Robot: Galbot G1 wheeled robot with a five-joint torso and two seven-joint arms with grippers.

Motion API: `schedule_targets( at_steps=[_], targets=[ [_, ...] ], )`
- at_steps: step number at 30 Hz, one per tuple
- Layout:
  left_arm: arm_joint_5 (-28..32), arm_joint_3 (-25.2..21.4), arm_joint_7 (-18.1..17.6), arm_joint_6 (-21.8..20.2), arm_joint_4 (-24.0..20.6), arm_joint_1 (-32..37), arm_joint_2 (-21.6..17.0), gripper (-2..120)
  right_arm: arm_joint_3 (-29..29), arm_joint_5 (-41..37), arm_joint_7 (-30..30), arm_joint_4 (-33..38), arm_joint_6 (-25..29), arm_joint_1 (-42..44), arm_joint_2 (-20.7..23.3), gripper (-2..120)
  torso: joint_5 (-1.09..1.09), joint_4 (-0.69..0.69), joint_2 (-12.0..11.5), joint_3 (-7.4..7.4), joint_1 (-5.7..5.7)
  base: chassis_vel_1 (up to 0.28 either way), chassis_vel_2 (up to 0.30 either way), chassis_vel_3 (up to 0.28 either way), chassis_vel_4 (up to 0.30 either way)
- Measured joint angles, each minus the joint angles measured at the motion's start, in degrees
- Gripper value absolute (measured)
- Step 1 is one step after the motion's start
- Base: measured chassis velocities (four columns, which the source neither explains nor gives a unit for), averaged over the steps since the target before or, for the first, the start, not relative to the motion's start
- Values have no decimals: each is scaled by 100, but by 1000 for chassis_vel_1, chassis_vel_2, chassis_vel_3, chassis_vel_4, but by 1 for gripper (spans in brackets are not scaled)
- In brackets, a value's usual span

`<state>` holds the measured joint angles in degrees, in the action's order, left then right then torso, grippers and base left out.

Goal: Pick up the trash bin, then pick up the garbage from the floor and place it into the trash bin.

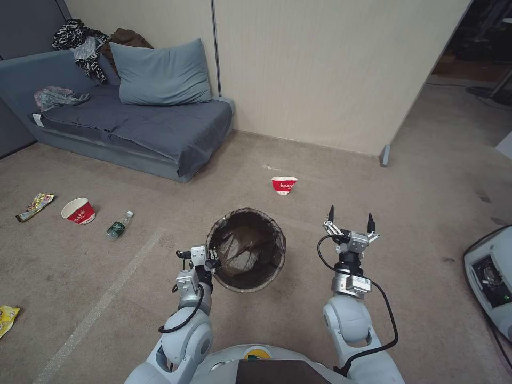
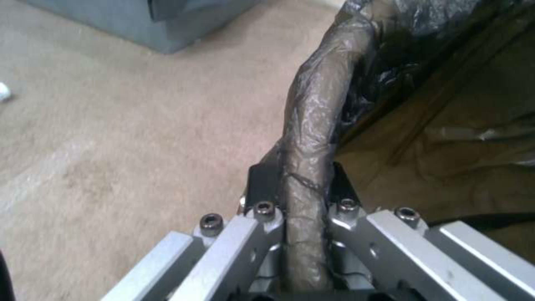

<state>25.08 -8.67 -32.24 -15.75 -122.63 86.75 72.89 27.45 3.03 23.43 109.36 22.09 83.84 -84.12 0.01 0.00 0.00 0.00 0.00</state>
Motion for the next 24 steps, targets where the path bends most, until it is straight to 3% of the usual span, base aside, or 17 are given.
schedule_targets(
  at_steps=[24],
  targets=[
    [515, -188, -95, -391, -94, -44, -330, 3, 137, 3, -75, 45, 195, 91, 74, 100, -1, 0, 0, 0, 0, 0, 0, 0, 0]
  ],
)
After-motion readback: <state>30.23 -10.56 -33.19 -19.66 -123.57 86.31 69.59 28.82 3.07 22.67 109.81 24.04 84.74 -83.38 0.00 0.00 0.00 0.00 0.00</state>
